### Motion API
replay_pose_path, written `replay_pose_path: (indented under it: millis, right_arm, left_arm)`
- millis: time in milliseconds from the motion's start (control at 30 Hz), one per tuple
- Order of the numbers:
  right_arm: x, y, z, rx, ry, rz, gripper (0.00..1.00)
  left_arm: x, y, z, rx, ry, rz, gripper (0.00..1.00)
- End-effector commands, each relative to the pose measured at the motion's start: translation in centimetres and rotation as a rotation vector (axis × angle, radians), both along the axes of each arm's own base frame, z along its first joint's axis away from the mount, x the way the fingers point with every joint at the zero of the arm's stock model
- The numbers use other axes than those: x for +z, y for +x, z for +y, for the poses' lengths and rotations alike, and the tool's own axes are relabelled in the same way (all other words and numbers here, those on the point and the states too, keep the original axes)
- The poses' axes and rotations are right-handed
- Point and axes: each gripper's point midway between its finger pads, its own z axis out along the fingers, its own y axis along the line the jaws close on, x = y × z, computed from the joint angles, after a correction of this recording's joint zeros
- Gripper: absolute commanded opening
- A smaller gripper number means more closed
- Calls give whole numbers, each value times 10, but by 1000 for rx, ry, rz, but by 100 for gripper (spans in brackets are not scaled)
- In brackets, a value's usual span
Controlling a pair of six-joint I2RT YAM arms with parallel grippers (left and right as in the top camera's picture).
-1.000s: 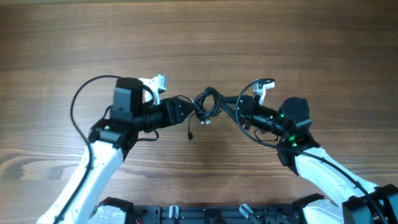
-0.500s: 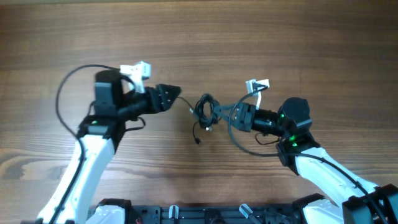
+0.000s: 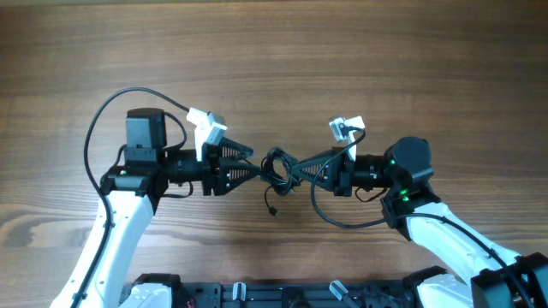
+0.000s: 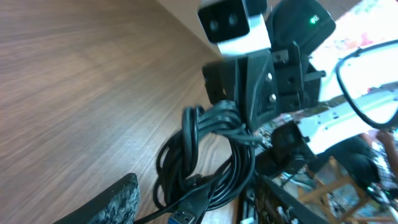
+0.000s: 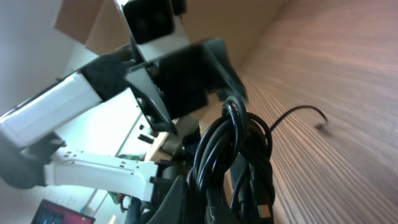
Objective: Untangle cables
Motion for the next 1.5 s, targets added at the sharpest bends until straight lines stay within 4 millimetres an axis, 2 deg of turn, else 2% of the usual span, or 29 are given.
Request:
replay_pose_path:
  millis: [0, 67, 133, 167, 233, 367, 433, 467, 533, 600, 633, 667, 733, 800, 900, 967, 1033, 1133, 1333, 1400, 1467]
  right_arm:
    - [15, -6, 1, 45, 34, 0, 4]
    - [15, -11, 1, 76, 33, 4, 4]
    - [15, -13, 1, 91, 31, 30, 4]
    - [15, -14, 1, 91, 31, 28, 4]
    - [16, -9, 1, 67, 36, 24, 4]
    - [16, -4, 1, 38, 39, 23, 4]
    - [17, -4, 1, 37, 40, 22, 4]
    - [17, -3, 1, 29, 40, 23, 7]
    - [17, 3, 1, -7, 43, -5, 22]
    - [13, 17, 0, -82, 35, 5, 59]
    - [8, 24, -1, -128, 26, 36, 67]
    - [0, 35, -3, -187, 9, 81, 81]
    - [-7, 43, -6, -238, -9, 110, 90]
    - [-10, 42, -5, -236, -18, 114, 100]
    - [-12, 34, 13, -230, -26, 119, 98]
    - [-24, 35, 30, -316, -48, 221, 74]
    - [-33, 33, 44, -391, -42, 369, 72]
    - [-32, 21, 60, -400, -20, 450, 72]
    - [-33, 18, 62, -395, 6, 562, 63]
    - [-33, 18, 62, -392, 18, 613, 57]
    - [-33, 18, 62, -395, 38, 697, 46]
  left_arm:
    - [-2, -13, -18, -94, -13, -19, 61]
    - [-6, -13, -25, -108, 10, -37, 63]
    - [-4, -12, -26, -111, 7, -62, 70]
    - [-3, -11, -27, -111, 6, -65, 69]
    - [-3, -14, -29, -122, 5, -62, 49]
    - [-3, -28, -45, -192, 3, -66, 34]
    - [-6, -28, -48, -192, 27, -82, 5]
    - [-9, -25, -48, -178, 43, -87, 4]
    - [-14, -12, -39, -101, 78, -46, 4]
    - [-14, 2, -24, -17, 75, 7, 4]
    - [-14, 9, -15, 24, 71, 34, 4]
    - [-14, 18, -3, 85, 63, 79, 4]
    - [-14, 28, 12, 158, 50, 137, 4]
    - [-14, 36, 26, 233, 28, 222, 4]
    - [-13, 45, 30, 313, -5, 359, 4]
    - [-22, 56, 38, 432, 9, 473, 4]
    - [-28, 63, 45, 510, 20, 534, 4]
    - [-34, 67, 47, 558, 45, 541, 4]
    - [-47, 68, 11, 577, 190, 425, 4]
    - [-45, 67, -5, 562, 211, 369, 4]
    - [-46, 67, -16, 577, 247, 318, 4]
